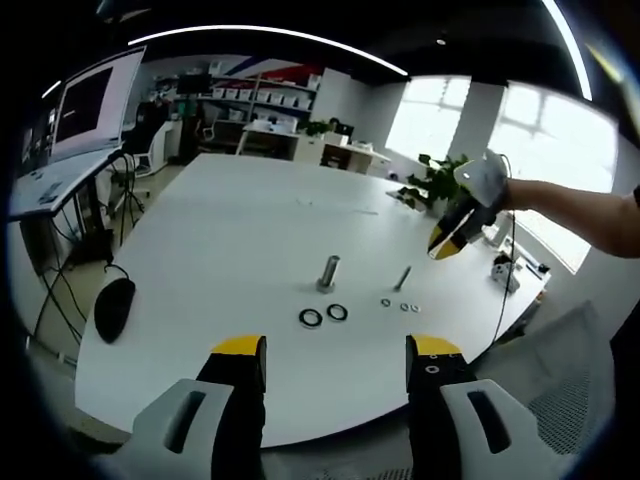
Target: Place the washer onto the threaded stud by aligning its center hole with the stud, sliding it down to the base, and recovering from edge contact or off-axis alignment until the washer reaches the visible bottom stop.
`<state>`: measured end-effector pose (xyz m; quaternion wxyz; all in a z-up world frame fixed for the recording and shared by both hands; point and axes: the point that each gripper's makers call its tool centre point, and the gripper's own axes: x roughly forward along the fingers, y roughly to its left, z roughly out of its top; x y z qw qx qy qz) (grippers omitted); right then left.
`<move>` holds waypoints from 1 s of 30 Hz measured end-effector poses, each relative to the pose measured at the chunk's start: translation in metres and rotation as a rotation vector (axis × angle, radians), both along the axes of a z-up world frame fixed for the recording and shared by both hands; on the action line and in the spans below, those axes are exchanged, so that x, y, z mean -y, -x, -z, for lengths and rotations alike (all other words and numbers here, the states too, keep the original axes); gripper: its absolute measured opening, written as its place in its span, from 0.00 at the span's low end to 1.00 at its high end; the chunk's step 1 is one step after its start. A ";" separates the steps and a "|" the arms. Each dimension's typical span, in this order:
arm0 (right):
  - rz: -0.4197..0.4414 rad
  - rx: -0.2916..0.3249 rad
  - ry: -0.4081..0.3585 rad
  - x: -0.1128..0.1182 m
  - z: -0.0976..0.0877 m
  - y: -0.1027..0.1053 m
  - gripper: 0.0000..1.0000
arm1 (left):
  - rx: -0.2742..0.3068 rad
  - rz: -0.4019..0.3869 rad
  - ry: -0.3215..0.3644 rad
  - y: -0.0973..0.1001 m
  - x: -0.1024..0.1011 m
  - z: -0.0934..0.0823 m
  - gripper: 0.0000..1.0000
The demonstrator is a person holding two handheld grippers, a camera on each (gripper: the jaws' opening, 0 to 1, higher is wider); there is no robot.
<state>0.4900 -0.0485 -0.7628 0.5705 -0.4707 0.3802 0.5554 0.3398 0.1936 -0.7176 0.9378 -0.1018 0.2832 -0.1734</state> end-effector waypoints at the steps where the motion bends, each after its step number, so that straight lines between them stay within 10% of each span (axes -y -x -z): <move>1: -0.003 0.002 0.003 -0.001 0.001 -0.001 0.14 | -0.001 0.000 0.000 0.000 0.000 0.000 0.55; 30: -0.033 -0.002 0.058 -0.011 0.036 -0.016 0.14 | -0.011 0.003 -0.006 0.000 0.000 0.002 0.54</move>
